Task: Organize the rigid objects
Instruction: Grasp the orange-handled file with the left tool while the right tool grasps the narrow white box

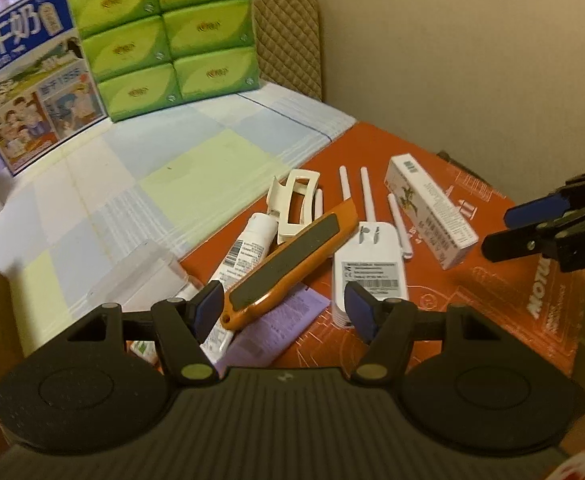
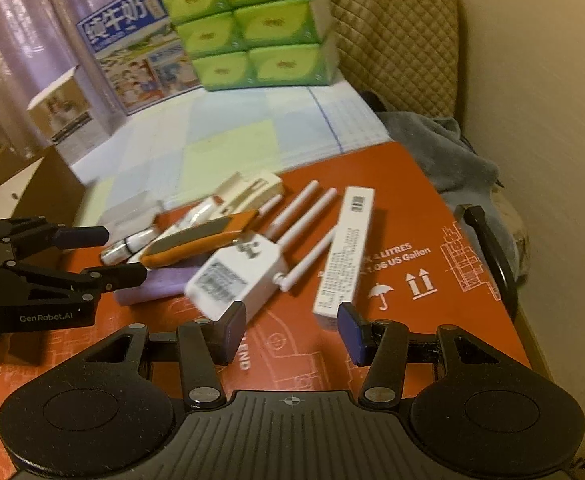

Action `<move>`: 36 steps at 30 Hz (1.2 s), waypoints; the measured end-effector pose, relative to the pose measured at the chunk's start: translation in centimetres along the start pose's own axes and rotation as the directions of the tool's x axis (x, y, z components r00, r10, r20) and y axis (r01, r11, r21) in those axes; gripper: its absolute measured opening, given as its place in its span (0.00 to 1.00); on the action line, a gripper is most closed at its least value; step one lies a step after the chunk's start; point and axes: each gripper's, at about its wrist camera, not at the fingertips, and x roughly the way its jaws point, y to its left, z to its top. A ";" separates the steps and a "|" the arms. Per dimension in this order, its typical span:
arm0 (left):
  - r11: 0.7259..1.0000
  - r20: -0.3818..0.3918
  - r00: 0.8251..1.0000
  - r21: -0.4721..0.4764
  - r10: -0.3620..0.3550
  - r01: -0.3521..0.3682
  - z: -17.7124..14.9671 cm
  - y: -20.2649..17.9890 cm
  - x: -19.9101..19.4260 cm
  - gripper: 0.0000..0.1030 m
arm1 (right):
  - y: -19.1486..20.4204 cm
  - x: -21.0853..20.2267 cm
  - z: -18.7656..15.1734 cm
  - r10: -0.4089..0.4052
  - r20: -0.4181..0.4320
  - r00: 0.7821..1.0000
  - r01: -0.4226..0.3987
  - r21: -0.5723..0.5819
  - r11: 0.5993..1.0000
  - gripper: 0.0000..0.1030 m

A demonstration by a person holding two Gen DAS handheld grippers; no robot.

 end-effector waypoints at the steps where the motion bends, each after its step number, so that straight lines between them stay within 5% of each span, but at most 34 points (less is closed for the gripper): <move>1: 1.000 -0.006 1.000 0.014 -0.003 0.003 0.1 0.1 0.5 0.61 | -0.2 0.3 0.1 -0.005 -0.003 1.000 0.005 0.006 1.000 0.46; 13: 0.964 -0.053 0.997 0.255 -0.064 0.076 1.8 0.1 5.6 0.60 | -2.0 2.8 0.6 -0.049 -0.047 0.998 0.052 0.065 0.997 0.46; 19: 0.938 -0.088 0.991 0.323 -0.098 0.121 2.0 -0.2 7.5 0.51 | -2.1 3.7 0.8 -0.052 -0.062 0.997 0.057 0.080 0.995 0.46; 26: 0.943 -0.105 0.990 0.307 -0.099 0.127 1.9 -0.2 8.0 0.37 | -1.4 5.0 0.7 -0.087 -0.060 0.994 0.089 0.029 0.996 0.45; 29: 0.955 -0.111 0.990 0.275 -0.082 0.110 1.8 -0.4 7.8 0.35 | -1.2 5.5 0.6 -0.106 -0.059 0.993 0.106 -0.005 0.994 0.27; 36: 0.985 -0.159 0.985 0.147 -0.065 0.089 0.9 -1.0 7.3 0.26 | -1.5 5.5 0.1 -0.114 -0.067 0.991 0.112 -0.029 0.993 0.25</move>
